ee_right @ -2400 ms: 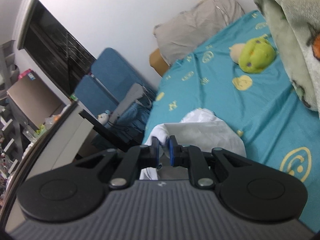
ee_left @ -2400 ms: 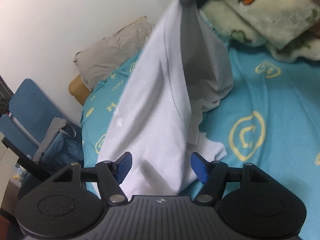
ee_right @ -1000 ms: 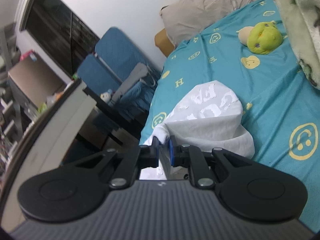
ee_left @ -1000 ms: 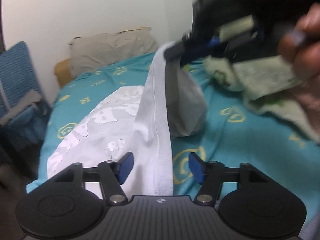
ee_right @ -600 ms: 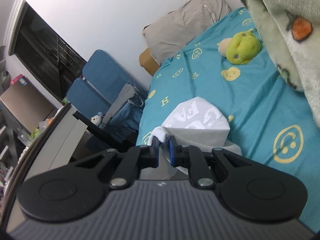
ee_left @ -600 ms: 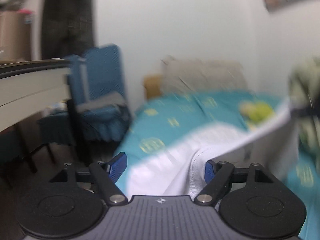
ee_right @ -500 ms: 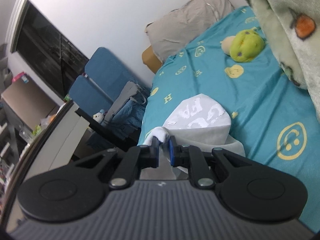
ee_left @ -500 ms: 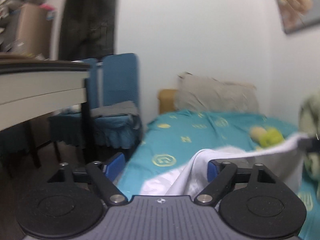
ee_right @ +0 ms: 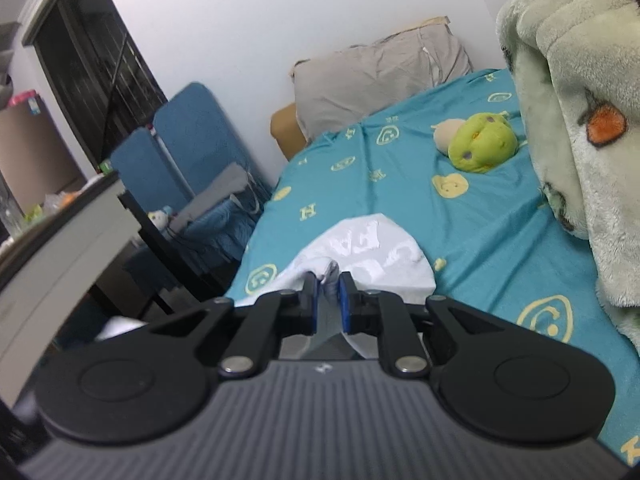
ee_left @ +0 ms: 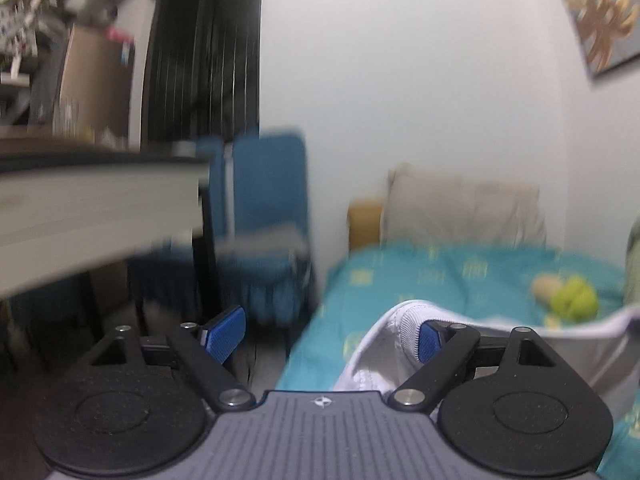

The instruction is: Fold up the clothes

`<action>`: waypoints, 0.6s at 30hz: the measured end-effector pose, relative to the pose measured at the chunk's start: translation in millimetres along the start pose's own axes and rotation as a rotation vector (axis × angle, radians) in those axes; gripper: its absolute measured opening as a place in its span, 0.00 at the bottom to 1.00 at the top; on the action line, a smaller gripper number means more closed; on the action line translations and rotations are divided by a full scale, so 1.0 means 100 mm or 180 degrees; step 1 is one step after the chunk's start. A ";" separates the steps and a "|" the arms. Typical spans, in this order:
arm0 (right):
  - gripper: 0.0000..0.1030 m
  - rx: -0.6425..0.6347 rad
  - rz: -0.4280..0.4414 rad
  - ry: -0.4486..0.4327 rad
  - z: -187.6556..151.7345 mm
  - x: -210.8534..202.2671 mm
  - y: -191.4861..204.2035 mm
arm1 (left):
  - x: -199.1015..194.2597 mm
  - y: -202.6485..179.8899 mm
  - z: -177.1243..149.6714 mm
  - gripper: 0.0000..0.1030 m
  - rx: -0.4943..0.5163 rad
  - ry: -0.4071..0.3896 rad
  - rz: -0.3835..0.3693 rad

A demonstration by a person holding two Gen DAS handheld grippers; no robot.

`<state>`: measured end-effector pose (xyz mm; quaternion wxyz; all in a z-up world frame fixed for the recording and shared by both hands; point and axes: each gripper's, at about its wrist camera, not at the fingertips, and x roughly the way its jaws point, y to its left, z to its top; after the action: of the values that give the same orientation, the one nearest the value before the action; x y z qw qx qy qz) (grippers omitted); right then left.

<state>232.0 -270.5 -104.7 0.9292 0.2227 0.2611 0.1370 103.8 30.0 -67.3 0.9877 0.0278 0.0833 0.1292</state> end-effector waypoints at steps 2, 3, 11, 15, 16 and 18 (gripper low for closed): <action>0.44 -0.0036 -0.0021 0.0111 -0.05 0.02 0.03 | -0.07 0.02 0.09 0.85 -0.0030 -0.0141 -0.0009; 0.53 -0.0069 -0.0041 0.0140 -0.08 0.01 0.04 | -0.10 0.02 0.14 0.85 -0.0066 -0.0182 -0.0001; 0.79 -0.0848 -0.0103 0.0104 -0.33 -0.01 0.46 | -0.11 0.22 0.29 0.84 -0.0431 -0.0061 0.0033; 0.79 -0.1116 0.0120 0.0199 -0.53 0.10 0.72 | -0.05 0.29 0.31 0.84 -0.0522 0.0006 0.0002; 0.79 -0.1139 0.0174 0.0239 -0.58 0.13 0.78 | -0.06 0.29 0.31 0.84 -0.0543 0.0008 -0.0015; 0.79 -0.1169 0.0195 0.0325 -0.68 0.25 0.92 | -0.06 0.29 0.31 0.84 -0.0553 0.0008 -0.0043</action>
<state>203.2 -158.3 -122.7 0.9352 0.0500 0.2717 0.2217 96.6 55.2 -33.5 0.9871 -0.0588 0.0731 0.1294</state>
